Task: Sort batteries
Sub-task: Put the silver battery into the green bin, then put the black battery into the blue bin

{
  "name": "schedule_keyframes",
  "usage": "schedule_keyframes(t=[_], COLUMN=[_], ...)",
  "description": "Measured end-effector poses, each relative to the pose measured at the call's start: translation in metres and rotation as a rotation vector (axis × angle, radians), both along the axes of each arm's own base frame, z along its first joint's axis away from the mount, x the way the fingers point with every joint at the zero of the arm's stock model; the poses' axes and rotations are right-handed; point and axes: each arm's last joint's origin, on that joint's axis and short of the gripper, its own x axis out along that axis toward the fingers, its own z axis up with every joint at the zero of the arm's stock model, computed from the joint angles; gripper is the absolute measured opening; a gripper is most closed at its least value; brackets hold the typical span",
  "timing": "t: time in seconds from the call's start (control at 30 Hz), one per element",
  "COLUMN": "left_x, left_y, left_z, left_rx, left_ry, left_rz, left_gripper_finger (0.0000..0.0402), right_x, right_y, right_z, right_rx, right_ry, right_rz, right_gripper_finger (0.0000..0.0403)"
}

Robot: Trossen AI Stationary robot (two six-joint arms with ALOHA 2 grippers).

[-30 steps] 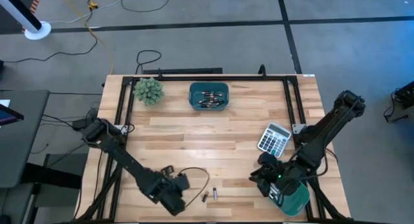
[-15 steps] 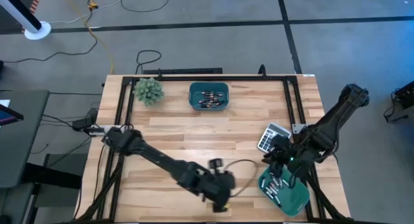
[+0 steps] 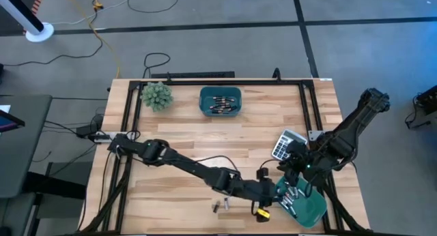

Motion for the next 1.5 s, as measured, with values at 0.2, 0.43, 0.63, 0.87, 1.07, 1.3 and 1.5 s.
schedule_keyframes(t=[0.2,0.43,0.63,0.87,1.07,1.3,1.5], left_x=[0.02,0.026,0.026,0.026,0.026,0.011,-0.023], left_y=[0.002,0.003,0.01,0.013,0.012,0.002,-0.008], left_z=[-0.038,-0.069,-0.074,-0.077,-0.076,-0.028,0.024], left_rx=[-0.042,-0.025,0.002,0.026,0.023,0.099,0.169], left_ry=[-0.084,-0.045,-0.036,-0.011,-0.017,-0.055,0.046], left_rz=[-0.008,0.003,0.071,0.111,0.109,0.065,0.063], left_gripper_finger=[0.0038,0.0038,0.0046,0.0097,0.0094,0.0086,0.0083], right_x=[0.0,0.0,0.0,0.0,0.001,0.002,0.003], right_y=[0.001,0.0,0.0,0.001,0.001,0.002,0.004], right_z=[0.0,0.0,0.0,0.0,0.001,0.002,0.003], right_rx=[0.007,0.005,0.004,0.005,0.01,0.03,0.048], right_ry=[-0.006,-0.005,-0.005,-0.006,-0.009,-0.026,-0.044], right_rz=[0.0,0.003,0.003,0.003,0.001,0.001,0.0], right_gripper_finger=[0.0122,0.0122,0.0122,0.0122,0.0122,0.0122,0.0122])
